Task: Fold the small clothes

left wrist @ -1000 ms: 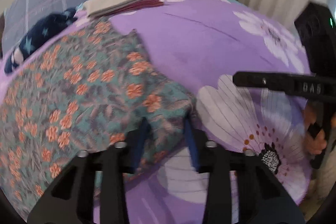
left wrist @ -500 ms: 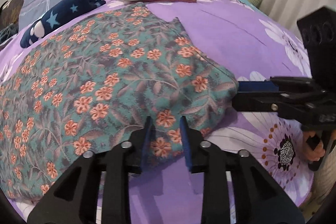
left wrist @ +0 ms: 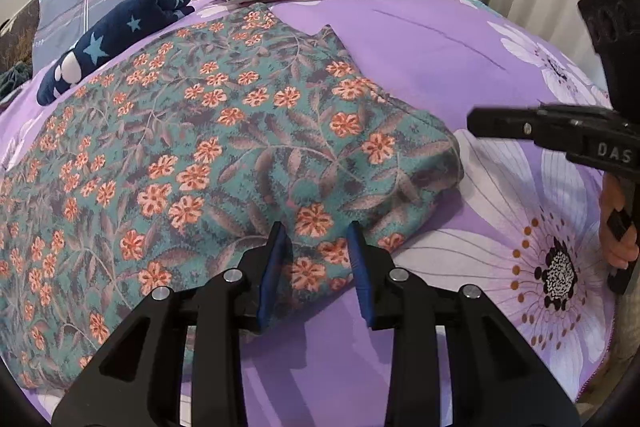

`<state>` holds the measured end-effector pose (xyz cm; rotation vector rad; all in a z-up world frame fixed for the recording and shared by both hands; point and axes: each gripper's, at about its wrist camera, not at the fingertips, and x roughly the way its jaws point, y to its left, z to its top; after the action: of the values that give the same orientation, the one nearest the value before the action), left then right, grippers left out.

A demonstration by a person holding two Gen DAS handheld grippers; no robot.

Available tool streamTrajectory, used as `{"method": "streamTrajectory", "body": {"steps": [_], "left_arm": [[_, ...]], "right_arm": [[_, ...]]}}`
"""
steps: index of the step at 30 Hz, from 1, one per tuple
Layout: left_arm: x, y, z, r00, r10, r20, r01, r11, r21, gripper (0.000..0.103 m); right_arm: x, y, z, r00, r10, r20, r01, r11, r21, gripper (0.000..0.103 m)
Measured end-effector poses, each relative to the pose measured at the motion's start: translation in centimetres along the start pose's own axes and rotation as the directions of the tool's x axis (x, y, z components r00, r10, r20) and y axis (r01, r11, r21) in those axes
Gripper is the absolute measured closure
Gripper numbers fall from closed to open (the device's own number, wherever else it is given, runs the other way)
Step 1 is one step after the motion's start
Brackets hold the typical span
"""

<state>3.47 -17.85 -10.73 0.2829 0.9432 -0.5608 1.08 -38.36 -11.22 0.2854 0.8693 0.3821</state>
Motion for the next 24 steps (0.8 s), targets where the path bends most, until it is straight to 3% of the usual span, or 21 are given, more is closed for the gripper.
{"method": "streamTrajectory", "body": {"steps": [2, 6, 8, 12, 15, 17, 19, 22, 24], "left_arm": [[-0.2, -0.1, 0.1, 1.0, -0.003, -0.001, 0.003, 1.0, -0.004, 0.069], [-0.6, -0.8, 0.7, 0.997, -0.075, 0.006, 0.075, 0.997, -0.012, 0.069], [-0.6, -2.0, 1.2, 0.993, -0.116, 0.01, 0.116, 0.993, 0.009, 0.068], [-0.4, -4.8, 2.3, 0.991, -0.133, 0.034, 0.129, 0.987, 0.093, 0.049], [1.0, -6.1, 3.0, 0.992, -0.123, 0.021, 0.12, 0.987, 0.109, 0.05], [1.8, -6.1, 3.2, 0.994, -0.107, 0.023, 0.104, 0.99, 0.092, 0.059], [1.8, -5.6, 3.2, 0.994, -0.1, 0.034, 0.096, 0.991, 0.089, 0.093], [1.0, -3.1, 3.3, 0.977, -0.21, 0.037, 0.211, 0.977, -0.019, 0.096], [0.3, -2.5, 3.1, 0.968, -0.248, 0.047, 0.25, 0.967, -0.041, 0.096]], "right_arm": [[0.1, -1.0, -0.4, 0.999, 0.036, -0.015, -0.036, 0.999, 0.04, 0.103], [0.1, -1.3, 0.0, 0.996, 0.087, 0.0, -0.087, 0.993, 0.081, 0.098], [0.2, -0.9, 0.8, 0.997, 0.075, 0.009, -0.075, 0.994, 0.074, 0.093], [-0.9, -1.0, 2.0, 0.998, 0.033, 0.058, -0.038, 0.996, 0.081, 0.083], [-1.6, -1.8, 2.7, 0.996, 0.01, 0.087, -0.019, 0.993, 0.114, 0.078], [-2.1, -2.6, 2.6, 0.996, -0.014, 0.09, 0.002, 0.991, 0.131, 0.076], [-2.2, -3.4, 2.3, 0.996, -0.026, 0.081, 0.014, 0.989, 0.144, 0.074], [-1.6, -4.3, 2.1, 0.998, -0.036, 0.053, 0.026, 0.985, 0.17, 0.073], [-1.1, -4.8, 2.2, 0.999, -0.037, 0.035, 0.03, 0.983, 0.18, 0.073]]}}
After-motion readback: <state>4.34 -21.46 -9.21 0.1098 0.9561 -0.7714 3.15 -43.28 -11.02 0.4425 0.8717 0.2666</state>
